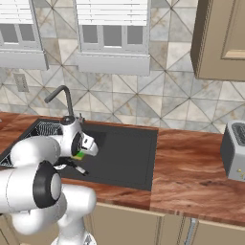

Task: Pick the pan and sponge and place them into the sink. Then turn on the water.

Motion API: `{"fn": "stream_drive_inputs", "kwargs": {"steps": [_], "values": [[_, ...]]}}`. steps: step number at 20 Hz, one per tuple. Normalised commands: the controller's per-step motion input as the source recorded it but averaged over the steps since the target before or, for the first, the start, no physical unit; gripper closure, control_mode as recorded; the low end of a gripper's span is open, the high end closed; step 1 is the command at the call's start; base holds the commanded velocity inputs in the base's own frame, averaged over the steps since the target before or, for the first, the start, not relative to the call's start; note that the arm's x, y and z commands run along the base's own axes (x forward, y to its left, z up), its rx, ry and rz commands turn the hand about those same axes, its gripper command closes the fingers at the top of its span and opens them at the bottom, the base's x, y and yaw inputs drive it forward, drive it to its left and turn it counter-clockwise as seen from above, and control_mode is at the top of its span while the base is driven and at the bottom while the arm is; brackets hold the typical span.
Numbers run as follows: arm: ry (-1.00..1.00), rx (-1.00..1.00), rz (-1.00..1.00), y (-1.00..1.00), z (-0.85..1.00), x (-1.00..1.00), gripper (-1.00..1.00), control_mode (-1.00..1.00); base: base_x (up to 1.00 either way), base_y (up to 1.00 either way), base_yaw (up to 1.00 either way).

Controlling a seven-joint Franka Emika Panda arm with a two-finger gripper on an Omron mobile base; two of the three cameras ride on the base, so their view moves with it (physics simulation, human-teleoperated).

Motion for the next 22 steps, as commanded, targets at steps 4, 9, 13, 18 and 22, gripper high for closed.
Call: {"fn": "stream_drive_inputs", "kwargs": {"steps": [4,9,13,18,22], "values": [[0.05,0.03,0.02,0.54,-0.03,0.17,1.00,-1.00,0.00,0.00,0.00],[0.01,0.02,0.01,0.40,-0.16,0.20,1.00,-1.00,0.00,0.00,0.00],[0.00,0.00,0.03,0.29,-0.59,0.19,1.00,-1.00,0.00,0.00,0.00],[0.00,0.00,0.01,0.17,-0.63,0.23,1.00,-1.00,0.00,0.00,0.00],[0.00,0.00,0.00,0.10,-0.29,0.28,1.00,-1.00,0.00,0.00,0.00]]}}
